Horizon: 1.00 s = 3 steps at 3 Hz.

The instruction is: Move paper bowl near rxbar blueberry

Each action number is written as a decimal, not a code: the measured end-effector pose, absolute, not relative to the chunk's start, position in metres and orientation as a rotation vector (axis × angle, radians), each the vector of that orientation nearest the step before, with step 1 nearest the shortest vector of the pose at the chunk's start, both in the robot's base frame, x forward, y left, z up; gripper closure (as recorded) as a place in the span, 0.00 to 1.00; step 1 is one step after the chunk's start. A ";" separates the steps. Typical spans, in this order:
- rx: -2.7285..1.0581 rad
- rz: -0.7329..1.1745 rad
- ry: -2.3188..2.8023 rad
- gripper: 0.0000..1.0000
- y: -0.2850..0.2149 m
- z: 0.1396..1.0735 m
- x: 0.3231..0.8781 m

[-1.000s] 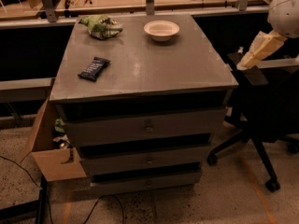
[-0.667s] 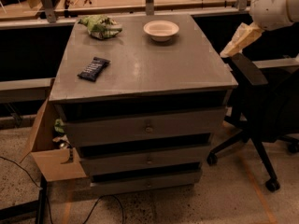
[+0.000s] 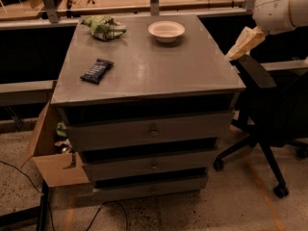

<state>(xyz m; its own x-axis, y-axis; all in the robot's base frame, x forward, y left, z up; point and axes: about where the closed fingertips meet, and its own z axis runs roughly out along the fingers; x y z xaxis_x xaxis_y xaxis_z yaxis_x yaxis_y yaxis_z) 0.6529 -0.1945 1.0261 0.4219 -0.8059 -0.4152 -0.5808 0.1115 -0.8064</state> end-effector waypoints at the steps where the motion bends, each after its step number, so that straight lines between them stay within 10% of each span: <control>1: -1.594 -0.251 1.203 0.00 -0.189 1.016 0.674; 3: -1.587 -0.274 1.096 0.00 -0.172 0.987 0.721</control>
Offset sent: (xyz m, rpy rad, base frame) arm 0.0726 0.0140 -0.0375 0.0110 -0.1360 0.1098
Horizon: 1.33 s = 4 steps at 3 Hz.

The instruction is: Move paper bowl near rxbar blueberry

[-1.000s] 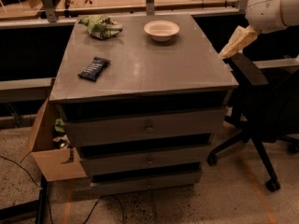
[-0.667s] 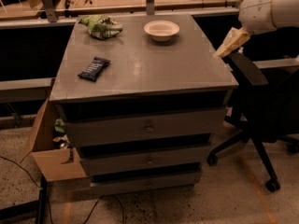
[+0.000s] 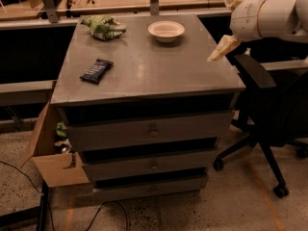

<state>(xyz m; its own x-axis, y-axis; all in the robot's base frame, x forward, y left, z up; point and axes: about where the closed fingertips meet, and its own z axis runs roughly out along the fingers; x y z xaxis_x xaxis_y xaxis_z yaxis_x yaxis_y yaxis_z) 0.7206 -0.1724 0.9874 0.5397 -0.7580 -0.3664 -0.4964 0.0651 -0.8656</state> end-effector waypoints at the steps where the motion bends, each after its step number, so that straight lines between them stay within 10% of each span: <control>1: -1.545 -0.365 1.059 0.00 -0.160 0.971 0.741; 4: -1.549 -0.484 1.035 0.00 -0.134 0.960 0.771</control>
Offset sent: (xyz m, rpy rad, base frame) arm 0.0482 0.0275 -0.0191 0.0162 -0.2228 -0.0942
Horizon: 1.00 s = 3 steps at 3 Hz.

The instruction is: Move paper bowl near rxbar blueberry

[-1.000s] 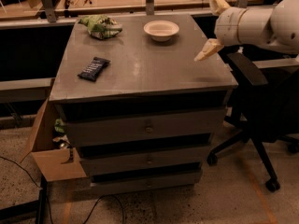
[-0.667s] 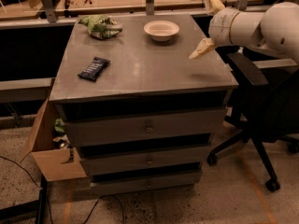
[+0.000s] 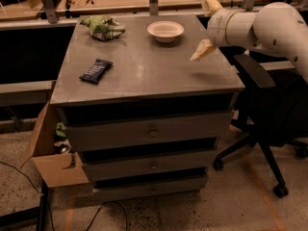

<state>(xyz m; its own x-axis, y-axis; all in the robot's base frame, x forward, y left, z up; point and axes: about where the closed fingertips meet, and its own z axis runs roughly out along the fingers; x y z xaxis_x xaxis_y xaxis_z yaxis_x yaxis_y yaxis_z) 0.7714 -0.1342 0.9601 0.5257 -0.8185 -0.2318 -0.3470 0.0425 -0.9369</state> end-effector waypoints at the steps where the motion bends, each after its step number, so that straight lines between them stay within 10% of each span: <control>1: -1.560 -0.487 1.029 0.00 -0.129 0.959 0.776; 2: -1.549 -0.520 1.016 0.25 -0.114 0.955 0.806; 3: -1.564 -0.526 1.002 0.30 -0.106 0.954 0.824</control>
Offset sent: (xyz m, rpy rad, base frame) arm 0.0563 0.0265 -0.0013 -0.0132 -0.0662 -0.0308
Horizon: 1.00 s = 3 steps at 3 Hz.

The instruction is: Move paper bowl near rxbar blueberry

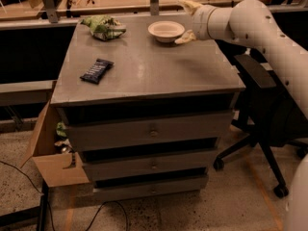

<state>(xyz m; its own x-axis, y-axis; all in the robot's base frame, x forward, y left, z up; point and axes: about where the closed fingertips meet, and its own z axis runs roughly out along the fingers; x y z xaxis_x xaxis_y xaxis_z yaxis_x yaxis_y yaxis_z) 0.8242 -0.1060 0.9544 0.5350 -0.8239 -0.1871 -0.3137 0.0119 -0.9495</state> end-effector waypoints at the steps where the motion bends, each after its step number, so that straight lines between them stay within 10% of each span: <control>1: -1.599 -0.514 0.996 0.27 -0.097 0.943 0.846; 3: -1.651 -0.494 0.993 0.33 -0.092 0.919 0.882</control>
Offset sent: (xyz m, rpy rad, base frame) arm 0.0658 0.0058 -0.0379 -0.0593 0.0722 0.0452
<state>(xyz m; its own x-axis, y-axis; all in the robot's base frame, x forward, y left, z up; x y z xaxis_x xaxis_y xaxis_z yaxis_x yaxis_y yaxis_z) 0.8820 -0.0916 0.9193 0.5627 -0.8097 -0.1665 -0.3556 -0.0552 -0.9330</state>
